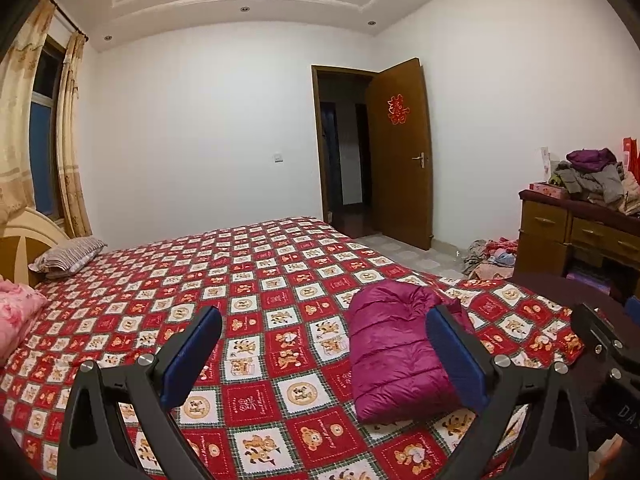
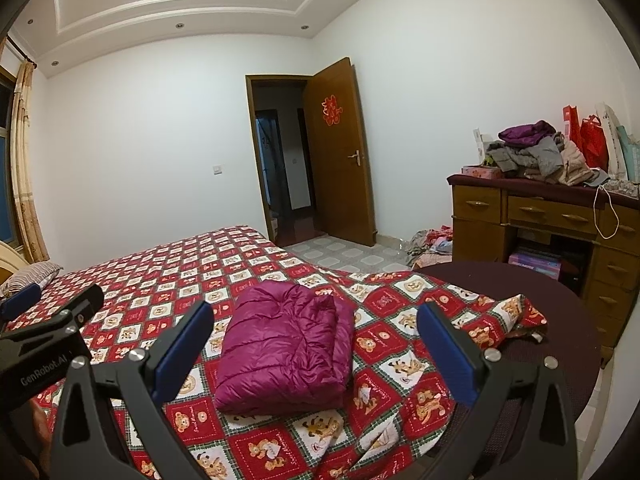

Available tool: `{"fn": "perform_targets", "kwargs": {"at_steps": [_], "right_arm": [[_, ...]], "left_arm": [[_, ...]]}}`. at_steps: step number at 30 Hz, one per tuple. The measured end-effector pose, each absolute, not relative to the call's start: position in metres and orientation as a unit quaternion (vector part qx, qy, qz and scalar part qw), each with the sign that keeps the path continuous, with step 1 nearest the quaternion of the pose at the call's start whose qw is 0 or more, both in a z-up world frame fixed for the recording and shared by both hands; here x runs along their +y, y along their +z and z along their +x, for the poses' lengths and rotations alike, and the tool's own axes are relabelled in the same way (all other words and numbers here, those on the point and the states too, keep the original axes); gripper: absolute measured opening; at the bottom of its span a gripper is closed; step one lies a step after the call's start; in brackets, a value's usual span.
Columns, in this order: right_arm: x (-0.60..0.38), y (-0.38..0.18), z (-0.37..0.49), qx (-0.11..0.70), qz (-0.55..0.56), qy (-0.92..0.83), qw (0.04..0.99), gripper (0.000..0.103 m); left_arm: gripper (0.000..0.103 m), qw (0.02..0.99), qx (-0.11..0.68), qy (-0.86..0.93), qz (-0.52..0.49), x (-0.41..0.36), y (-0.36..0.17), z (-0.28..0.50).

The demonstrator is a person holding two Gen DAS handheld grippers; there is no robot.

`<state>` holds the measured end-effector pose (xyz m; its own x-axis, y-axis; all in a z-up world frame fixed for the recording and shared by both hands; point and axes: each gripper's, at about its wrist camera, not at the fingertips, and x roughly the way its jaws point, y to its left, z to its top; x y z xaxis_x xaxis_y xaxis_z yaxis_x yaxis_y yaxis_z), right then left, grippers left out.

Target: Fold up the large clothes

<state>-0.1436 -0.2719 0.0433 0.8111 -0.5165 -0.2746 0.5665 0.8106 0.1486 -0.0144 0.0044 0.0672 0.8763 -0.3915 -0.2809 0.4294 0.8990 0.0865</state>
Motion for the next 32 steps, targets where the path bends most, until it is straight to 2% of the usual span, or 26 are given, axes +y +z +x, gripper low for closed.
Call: {"fn": "perform_targets", "kwargs": {"at_steps": [32], "right_arm": [[-0.284,0.028,-0.134,0.132,0.132,-0.295,0.937,0.103]], "left_arm": [[0.102,0.958,0.164,-0.221,0.077,-0.011,0.057,0.016]]}}
